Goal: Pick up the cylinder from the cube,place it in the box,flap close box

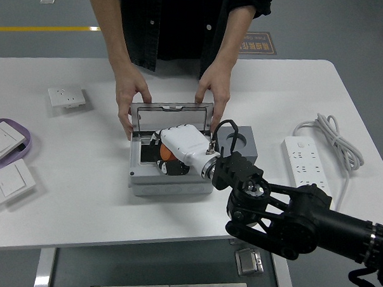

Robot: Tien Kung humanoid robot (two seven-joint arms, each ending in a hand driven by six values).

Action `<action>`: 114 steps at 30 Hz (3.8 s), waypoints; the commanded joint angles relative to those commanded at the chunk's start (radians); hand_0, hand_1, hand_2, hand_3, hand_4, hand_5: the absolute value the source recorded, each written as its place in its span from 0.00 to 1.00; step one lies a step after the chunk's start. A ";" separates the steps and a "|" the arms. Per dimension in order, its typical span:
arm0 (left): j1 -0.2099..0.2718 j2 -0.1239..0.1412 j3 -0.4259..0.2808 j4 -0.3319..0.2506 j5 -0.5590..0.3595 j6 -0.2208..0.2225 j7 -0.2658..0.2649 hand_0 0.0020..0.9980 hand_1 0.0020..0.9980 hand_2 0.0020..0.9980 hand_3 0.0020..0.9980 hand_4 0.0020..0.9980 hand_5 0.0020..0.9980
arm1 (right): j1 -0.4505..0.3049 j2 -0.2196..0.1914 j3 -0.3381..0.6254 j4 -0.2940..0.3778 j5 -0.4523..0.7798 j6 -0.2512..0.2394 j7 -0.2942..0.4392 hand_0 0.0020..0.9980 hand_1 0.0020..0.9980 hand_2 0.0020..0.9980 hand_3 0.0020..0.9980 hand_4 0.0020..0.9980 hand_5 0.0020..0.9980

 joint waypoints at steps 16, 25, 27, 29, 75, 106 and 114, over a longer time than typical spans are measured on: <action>0.000 -0.004 -0.003 -0.002 0.003 0.000 0.000 0.63 0.62 0.54 0.63 0.70 0.32 | -0.043 -0.051 0.071 0.116 0.241 -0.085 0.125 0.77 0.68 0.69 0.73 0.85 0.48; -0.004 -0.003 0.002 -0.004 -0.001 0.000 0.002 0.63 0.62 0.54 0.63 0.70 0.32 | -0.033 -0.085 0.127 0.233 0.428 -0.141 0.199 0.76 0.66 0.67 0.72 0.81 0.46; -0.005 -0.001 0.003 -0.004 -0.002 0.000 0.002 0.63 0.62 0.54 0.63 0.71 0.33 | -0.010 -0.089 0.131 0.229 0.447 -0.144 0.202 0.74 0.64 0.65 0.69 0.83 0.47; -0.007 0.001 0.004 -0.004 -0.002 0.001 0.003 0.63 0.62 0.54 0.63 0.71 0.33 | 0.021 -0.092 0.129 0.212 0.462 -0.145 0.204 0.74 0.64 0.65 0.69 0.83 0.47; -0.009 0.000 0.041 -0.002 -0.024 0.000 0.012 0.63 0.62 0.53 0.63 0.71 0.33 | -0.016 -0.191 -0.016 0.169 0.636 -0.197 0.260 0.68 0.62 0.63 0.66 0.75 0.45; -0.009 0.009 -0.003 -0.010 0.010 -0.001 0.009 0.63 0.62 0.54 0.63 0.71 0.33 | -0.351 -0.305 0.600 0.262 0.691 -0.156 0.385 0.66 0.61 0.63 0.66 0.69 0.40; -0.010 0.025 -0.010 -0.008 0.023 -0.002 0.011 0.63 0.62 0.54 0.63 0.71 0.33 | -0.442 -0.314 0.743 0.258 0.751 -0.185 0.475 0.72 0.64 0.65 0.68 0.69 0.38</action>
